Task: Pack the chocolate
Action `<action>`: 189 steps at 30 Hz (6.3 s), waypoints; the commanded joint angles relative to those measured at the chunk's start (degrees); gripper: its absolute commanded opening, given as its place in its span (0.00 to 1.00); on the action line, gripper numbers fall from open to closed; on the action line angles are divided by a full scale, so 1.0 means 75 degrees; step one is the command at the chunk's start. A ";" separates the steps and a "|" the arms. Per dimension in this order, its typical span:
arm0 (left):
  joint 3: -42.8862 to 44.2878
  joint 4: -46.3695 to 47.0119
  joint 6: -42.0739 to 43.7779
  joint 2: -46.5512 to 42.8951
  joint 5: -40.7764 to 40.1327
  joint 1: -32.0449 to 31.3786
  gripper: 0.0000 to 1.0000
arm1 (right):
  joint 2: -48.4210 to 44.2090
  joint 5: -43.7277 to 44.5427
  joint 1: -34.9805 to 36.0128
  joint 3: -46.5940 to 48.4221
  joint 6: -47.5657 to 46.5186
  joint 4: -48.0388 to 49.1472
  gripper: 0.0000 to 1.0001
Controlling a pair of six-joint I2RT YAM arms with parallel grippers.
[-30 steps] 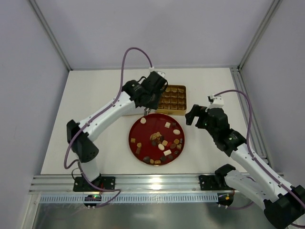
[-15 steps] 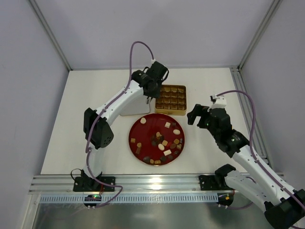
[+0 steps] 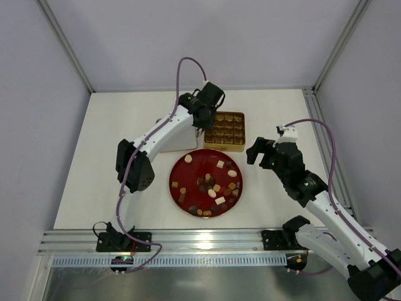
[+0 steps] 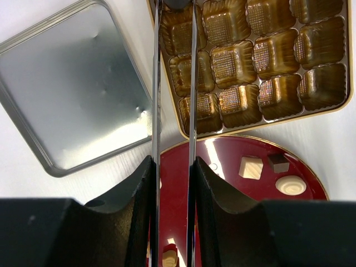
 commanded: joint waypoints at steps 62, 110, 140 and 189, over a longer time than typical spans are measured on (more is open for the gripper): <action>-0.3501 0.0061 -0.0381 -0.3975 0.0498 -0.0782 0.38 | -0.0301 0.0085 -0.0003 0.0228 -0.0086 0.0082 1.00; -0.6340 0.0049 -0.1812 -0.5007 0.0240 -0.3396 0.39 | -0.0371 0.0249 0.0009 -0.0065 -0.0121 0.0070 1.00; -0.6235 0.0260 -0.1601 -0.4492 0.0135 -0.3396 0.40 | -0.0348 0.0249 0.0009 -0.0100 -0.0121 0.0059 1.00; -0.5169 -0.0138 -0.1226 -0.4433 -0.0217 -0.3244 0.17 | -0.0476 0.0343 0.0009 -0.0147 -0.0133 0.0000 1.00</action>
